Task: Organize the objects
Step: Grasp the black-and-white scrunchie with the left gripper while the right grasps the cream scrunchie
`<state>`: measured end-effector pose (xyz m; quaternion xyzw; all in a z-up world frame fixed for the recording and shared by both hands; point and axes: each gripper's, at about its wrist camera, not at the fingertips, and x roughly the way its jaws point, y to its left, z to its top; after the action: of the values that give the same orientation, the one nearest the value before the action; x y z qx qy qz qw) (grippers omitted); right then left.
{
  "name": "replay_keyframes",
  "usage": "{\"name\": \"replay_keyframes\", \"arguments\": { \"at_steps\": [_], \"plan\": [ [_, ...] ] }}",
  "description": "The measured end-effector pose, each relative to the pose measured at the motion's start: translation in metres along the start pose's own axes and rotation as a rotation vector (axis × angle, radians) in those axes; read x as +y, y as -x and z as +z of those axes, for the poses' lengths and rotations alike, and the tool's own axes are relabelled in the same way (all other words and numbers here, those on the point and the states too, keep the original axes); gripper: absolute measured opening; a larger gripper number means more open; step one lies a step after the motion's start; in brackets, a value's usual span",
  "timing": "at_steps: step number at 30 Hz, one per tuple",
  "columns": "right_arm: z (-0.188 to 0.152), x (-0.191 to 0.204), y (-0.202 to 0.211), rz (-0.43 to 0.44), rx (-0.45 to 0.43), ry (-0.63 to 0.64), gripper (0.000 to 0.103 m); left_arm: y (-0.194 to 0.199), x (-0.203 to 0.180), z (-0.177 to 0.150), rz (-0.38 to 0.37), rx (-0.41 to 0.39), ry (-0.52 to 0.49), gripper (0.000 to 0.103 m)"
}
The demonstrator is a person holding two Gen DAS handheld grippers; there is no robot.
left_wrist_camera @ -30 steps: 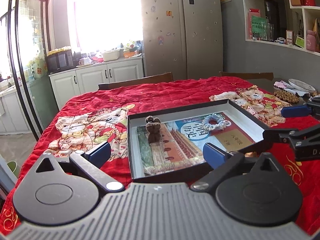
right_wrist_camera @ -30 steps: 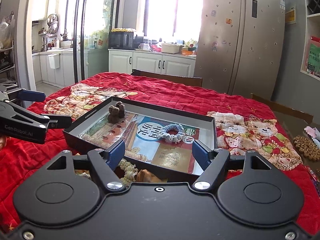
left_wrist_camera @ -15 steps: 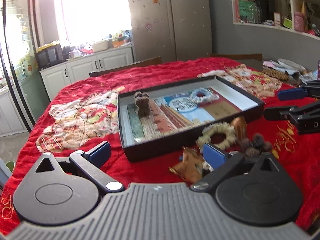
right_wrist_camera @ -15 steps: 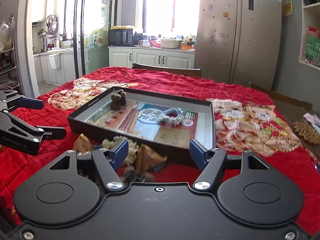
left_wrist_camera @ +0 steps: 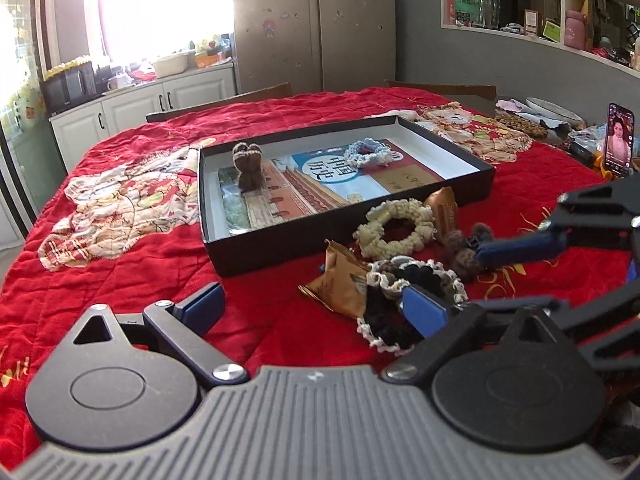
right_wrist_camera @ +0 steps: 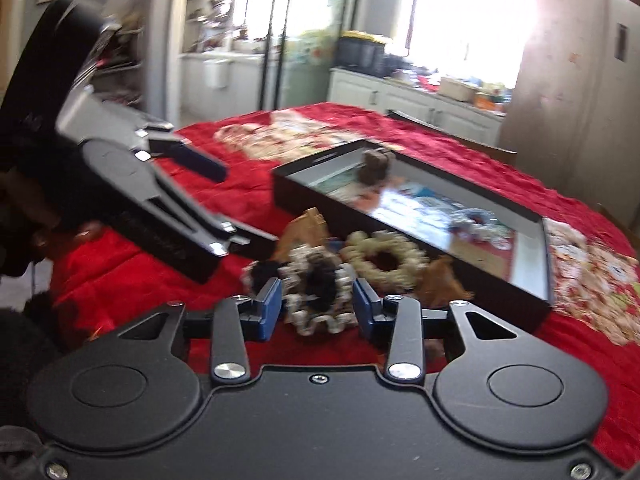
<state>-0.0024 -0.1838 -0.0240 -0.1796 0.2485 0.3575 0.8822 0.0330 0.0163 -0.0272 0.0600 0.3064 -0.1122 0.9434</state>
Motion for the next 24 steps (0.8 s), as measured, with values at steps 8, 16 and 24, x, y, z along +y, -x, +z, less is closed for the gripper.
{"name": "replay_keyframes", "arguments": {
  "at_steps": [8, 16, 24],
  "plan": [
    [-0.003, 0.003, -0.024, 0.057, 0.053, 0.015, 0.025, -0.009, 0.0, -0.007, -0.058, 0.051, 0.012, 0.09],
    [-0.003, -0.002, -0.038, 0.039, 0.074, 0.006, 0.023, -0.021, 0.0, -0.011, -0.092, 0.084, 0.039, 0.081],
    [-0.006, -0.007, -0.039, 0.024, 0.085, 0.0, 0.013, -0.027, -0.002, -0.011, -0.123, 0.109, 0.054, 0.061]
  ]
}}
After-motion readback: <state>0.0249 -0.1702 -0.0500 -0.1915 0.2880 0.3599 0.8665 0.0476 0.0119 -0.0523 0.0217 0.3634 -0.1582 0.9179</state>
